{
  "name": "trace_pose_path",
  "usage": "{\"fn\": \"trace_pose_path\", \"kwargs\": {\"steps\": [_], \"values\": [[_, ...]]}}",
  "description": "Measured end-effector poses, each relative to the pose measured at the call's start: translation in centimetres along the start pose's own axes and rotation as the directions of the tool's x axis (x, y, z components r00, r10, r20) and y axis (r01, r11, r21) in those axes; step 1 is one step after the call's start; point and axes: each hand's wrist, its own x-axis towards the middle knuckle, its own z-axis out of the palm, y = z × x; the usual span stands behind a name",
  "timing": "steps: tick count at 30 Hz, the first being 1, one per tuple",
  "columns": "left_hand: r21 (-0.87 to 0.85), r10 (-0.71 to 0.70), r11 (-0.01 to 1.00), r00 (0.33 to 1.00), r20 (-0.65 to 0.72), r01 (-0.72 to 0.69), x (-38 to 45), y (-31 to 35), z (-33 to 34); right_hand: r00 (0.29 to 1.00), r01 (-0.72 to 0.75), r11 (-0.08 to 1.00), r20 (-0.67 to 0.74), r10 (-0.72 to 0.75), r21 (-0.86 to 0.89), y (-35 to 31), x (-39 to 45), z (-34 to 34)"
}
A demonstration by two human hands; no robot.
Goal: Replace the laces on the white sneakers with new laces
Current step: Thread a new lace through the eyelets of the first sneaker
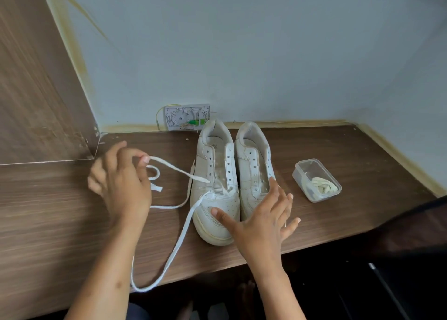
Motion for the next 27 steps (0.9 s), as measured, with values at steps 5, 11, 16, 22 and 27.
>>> {"fn": "trace_pose_path", "kwargs": {"steps": [5, 11, 16, 22, 27], "values": [[-0.076, 0.384, 0.923, 0.883, 0.27, -0.378, -0.9, 1.8, 0.9, 1.0, -0.009, 1.0, 0.01, 0.009, -0.008, -0.1, 0.1, 0.0], [-0.046, 0.493, 0.866, 0.833, 0.251, -0.498, -1.8, 3.1, 1.0, 1.0, -0.016, 1.0, 0.017, 0.016, -0.002, 0.0, 0.1, 0.0], [0.077, 0.254, 0.963, 0.966, 0.046, -0.257, -0.7, 1.9, 0.0, 1.0, -0.012, 1.0, 0.029, 0.012, -0.025, -0.1, 0.0, 0.0], [0.082, 0.179, 0.979, 0.978, 0.104, -0.188, -0.8, 2.0, 0.3, 0.999, -0.01, 0.999, 0.046, 0.012, -0.051, -0.1, 0.0, 0.0], [0.085, 0.148, 0.98, 0.942, 0.301, -0.181, -0.6, 2.0, -0.4, 0.998, -0.016, 0.998, 0.054, 0.019, -0.054, -0.2, 0.0, 0.0]]}}
